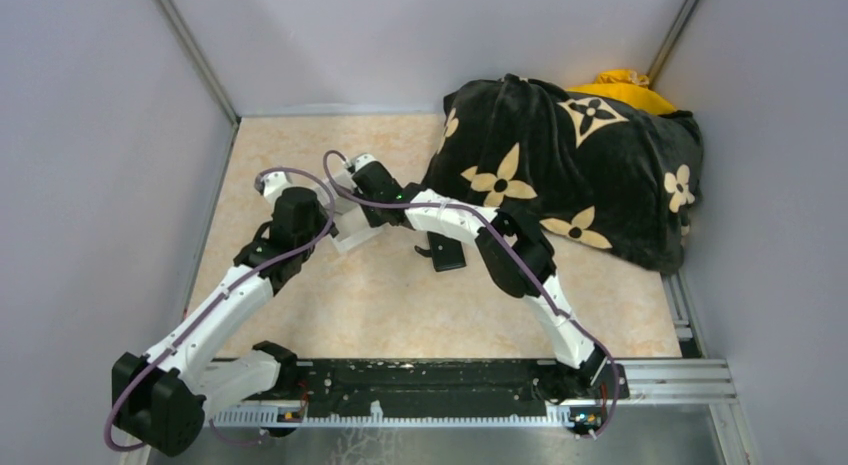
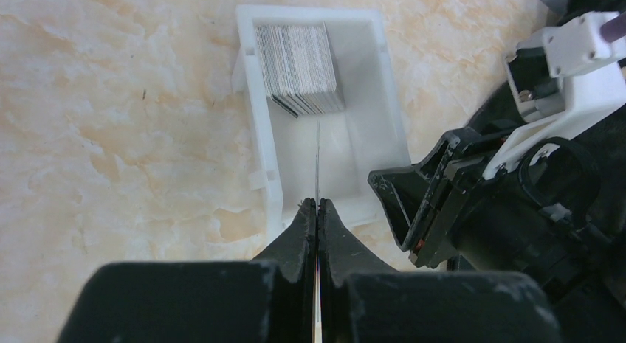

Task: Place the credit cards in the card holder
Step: Move the storage box to the center of the board, then open the card holder at the center of the board.

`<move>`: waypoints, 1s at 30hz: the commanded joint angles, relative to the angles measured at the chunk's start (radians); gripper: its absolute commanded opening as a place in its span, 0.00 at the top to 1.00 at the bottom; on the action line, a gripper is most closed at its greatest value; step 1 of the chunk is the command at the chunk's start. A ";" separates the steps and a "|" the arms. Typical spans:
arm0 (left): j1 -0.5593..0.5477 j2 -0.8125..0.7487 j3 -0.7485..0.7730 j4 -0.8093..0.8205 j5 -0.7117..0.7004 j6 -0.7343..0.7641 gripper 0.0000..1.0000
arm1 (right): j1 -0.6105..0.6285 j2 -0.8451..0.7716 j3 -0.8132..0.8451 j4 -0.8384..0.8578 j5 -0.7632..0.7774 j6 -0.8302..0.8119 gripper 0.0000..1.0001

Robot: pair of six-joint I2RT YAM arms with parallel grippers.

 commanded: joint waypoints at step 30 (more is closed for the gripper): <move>-0.324 0.034 -0.145 0.390 0.317 -0.066 1.00 | -0.001 -0.848 -0.833 0.095 0.338 0.175 0.46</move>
